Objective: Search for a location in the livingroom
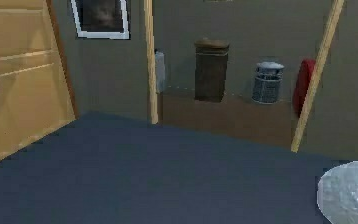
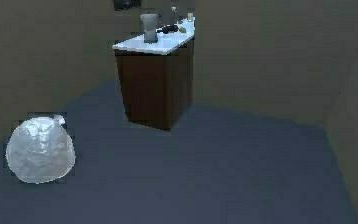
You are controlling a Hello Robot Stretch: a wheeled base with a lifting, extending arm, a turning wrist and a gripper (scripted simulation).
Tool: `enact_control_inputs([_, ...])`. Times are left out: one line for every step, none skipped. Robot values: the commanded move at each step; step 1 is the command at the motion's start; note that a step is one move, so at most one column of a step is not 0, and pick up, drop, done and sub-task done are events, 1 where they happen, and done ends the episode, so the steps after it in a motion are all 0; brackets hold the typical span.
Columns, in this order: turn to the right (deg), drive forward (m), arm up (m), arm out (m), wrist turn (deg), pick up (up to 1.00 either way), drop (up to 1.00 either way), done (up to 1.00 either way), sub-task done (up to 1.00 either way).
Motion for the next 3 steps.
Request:
enact_control_inputs([0.0, 1.00, 0.00, 0.00, 0.0, 0.00, 0.00, 0.00, 0.00])
enact_control_inputs([0.0, 1.00, 0.00, 0.00, 0.0, 0.00, 0.00, 0.00, 0.00])
enact_control_inputs([-3.0, 0.00, 0.00, 0.00, 0.0, 0.00, 0.00, 0.00, 0.00])
